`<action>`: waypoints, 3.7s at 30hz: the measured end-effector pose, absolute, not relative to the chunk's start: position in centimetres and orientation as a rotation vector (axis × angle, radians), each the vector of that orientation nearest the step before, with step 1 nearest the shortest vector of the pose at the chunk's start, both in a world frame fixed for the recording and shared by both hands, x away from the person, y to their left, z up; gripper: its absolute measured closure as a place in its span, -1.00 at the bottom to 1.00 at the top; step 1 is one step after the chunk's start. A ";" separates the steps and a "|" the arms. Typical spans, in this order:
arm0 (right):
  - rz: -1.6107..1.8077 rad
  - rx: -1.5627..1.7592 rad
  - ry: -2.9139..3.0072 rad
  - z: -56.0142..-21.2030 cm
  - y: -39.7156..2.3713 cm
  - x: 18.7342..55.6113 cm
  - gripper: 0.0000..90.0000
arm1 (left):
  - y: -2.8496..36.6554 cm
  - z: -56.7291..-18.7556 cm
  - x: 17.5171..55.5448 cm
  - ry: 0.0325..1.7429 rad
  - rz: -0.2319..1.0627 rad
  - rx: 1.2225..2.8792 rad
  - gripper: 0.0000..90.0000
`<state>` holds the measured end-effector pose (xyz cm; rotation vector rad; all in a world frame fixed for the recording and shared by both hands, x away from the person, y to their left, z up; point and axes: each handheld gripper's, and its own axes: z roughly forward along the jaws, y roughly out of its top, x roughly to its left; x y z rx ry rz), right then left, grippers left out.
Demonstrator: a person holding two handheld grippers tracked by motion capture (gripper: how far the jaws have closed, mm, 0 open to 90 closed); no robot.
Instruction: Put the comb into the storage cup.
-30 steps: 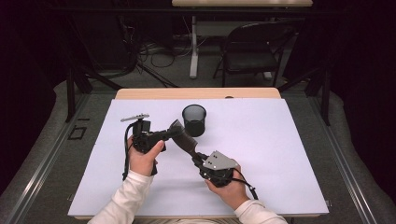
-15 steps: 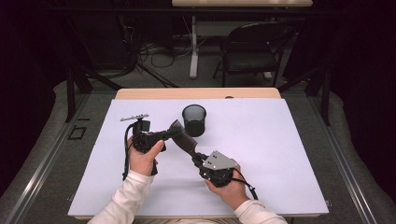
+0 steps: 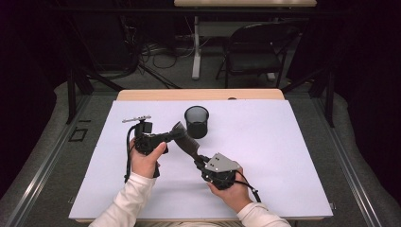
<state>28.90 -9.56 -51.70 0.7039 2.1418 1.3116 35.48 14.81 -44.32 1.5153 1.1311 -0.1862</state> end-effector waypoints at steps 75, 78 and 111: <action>1.284 0.720 2.160 -52.3 -9.6 29.9 0.00 | 18.1 -45.1 36.7 1.215 -0.090 1.382 0.86; 1.292 0.729 2.153 -52.2 -9.6 29.9 0.02 | 18.3 -45.1 36.6 1.211 -0.079 1.374 0.86; 1.302 0.918 2.141 -51.9 -12.8 31.4 -0.46 | 20.4 -44.4 37.3 1.214 -0.060 1.291 0.86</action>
